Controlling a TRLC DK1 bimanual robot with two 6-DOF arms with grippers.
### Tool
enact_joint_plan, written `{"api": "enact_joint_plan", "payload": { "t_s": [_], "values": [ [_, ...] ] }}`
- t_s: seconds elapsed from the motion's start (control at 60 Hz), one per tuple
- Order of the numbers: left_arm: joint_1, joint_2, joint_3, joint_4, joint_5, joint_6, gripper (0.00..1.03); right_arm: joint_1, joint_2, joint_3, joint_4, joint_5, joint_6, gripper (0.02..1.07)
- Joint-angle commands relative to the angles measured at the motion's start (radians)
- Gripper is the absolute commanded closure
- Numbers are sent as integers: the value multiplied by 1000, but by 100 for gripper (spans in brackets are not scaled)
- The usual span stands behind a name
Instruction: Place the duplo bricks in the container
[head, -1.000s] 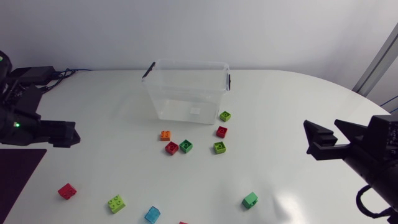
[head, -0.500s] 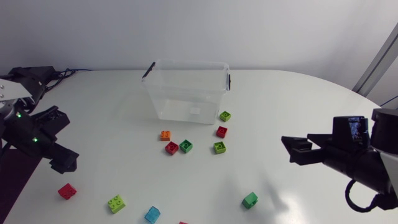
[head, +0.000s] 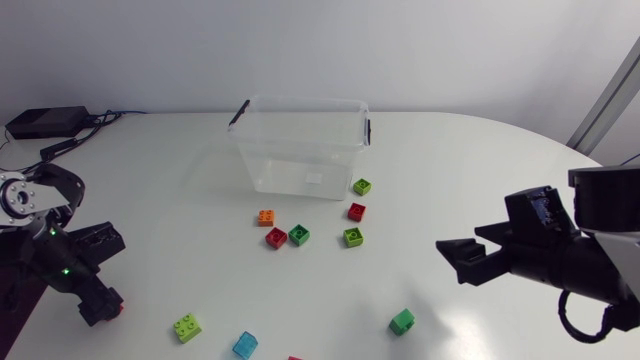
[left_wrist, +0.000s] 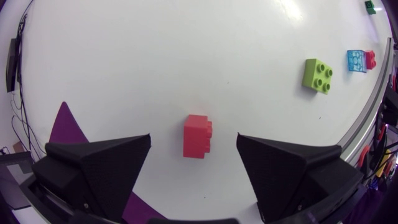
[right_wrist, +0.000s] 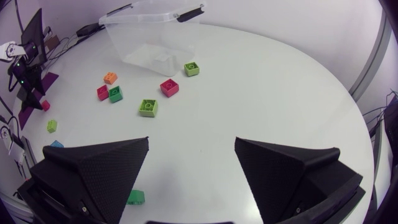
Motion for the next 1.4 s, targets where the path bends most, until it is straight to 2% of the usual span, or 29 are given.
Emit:
{"api": "enact_joint_plan", "payload": {
  "t_s": [0.0,0.183,0.3,0.433,0.55,0.6,0.667,0.783,0.833,0.933,1.1,1.183,1.383],
  "values": [
    [19,44,-31,26,-3,60,10,64,14,26,-32,37,-35,7],
    [61,85,-43,69,-3,106,17,129,17,20,-44,52,-23,7],
    [92,87,-59,93,6,135,29,156,20,23,-49,64,-20,7],
    [130,96,-29,79,121,140,58,213,34,31,-71,96,-23,7],
    [142,107,-33,70,149,165,61,253,57,46,-101,115,-57,7],
    [142,121,-26,76,156,160,70,280,69,60,-130,116,-78,7],
    [141,124,-31,81,158,171,73,294,89,70,-140,125,-86,7],
    [141,127,-34,87,156,183,74,287,155,77,-133,124,-121,13],
    [142,119,-40,92,156,197,78,279,224,80,-129,113,-118,13],
    [141,104,-46,95,153,201,79,268,312,95,-126,84,-110,13],
    [151,64,-29,88,152,204,79,305,398,146,-195,72,-84,13],
    [154,36,-3,82,153,198,79,326,431,175,-241,26,-75,13],
    [167,-3,92,-5,209,180,79,395,542,190,-261,24,-52,15]
  ]
}}
